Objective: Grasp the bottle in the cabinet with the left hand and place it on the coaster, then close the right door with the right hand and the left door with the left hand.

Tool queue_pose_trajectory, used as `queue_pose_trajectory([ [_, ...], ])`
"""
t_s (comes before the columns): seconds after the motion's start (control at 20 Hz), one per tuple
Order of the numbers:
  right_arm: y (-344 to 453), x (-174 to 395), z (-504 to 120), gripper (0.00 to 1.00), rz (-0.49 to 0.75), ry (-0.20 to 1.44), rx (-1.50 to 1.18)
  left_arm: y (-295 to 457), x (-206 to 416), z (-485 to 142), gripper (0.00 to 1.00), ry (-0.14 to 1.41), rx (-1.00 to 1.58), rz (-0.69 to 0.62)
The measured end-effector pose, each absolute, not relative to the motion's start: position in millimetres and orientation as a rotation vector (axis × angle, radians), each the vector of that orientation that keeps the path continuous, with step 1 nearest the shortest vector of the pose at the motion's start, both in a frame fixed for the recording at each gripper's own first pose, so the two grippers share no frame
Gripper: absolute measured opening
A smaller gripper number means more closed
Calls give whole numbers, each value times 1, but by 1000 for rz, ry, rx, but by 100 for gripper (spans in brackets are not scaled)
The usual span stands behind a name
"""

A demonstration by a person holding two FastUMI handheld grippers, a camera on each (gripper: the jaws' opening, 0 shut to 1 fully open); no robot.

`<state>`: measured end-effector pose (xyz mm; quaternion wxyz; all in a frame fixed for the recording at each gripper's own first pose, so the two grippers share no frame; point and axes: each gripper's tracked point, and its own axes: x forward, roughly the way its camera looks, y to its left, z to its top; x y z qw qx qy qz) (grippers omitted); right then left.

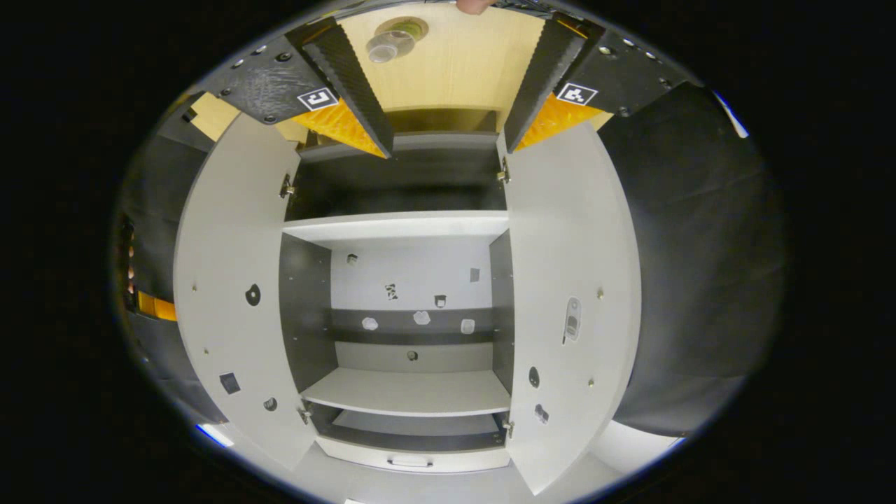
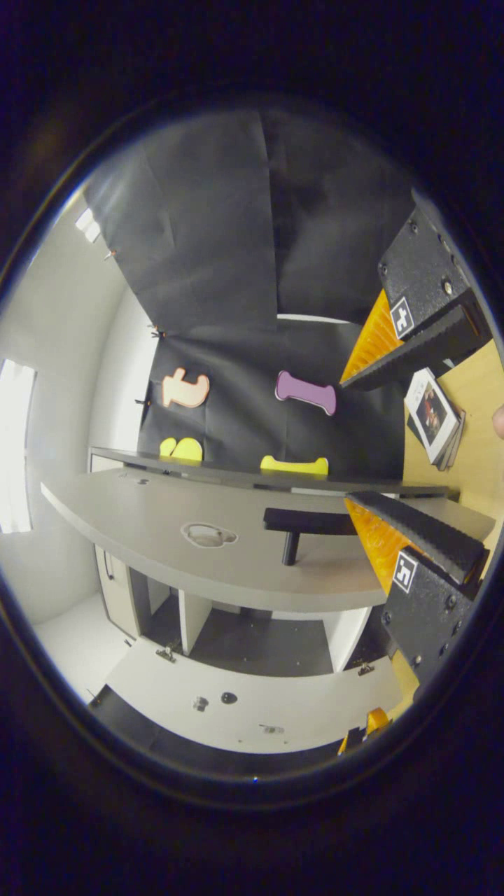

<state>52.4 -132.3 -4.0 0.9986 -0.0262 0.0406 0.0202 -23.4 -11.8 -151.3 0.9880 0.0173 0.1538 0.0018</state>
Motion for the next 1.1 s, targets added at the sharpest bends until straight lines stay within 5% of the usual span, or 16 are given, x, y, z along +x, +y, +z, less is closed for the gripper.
queue_pose_trajectory([
  [1.1, -1, 84, -15, 95, 345, 126, 68, 103, -52, -121, 96, 221, -26, 231],
])
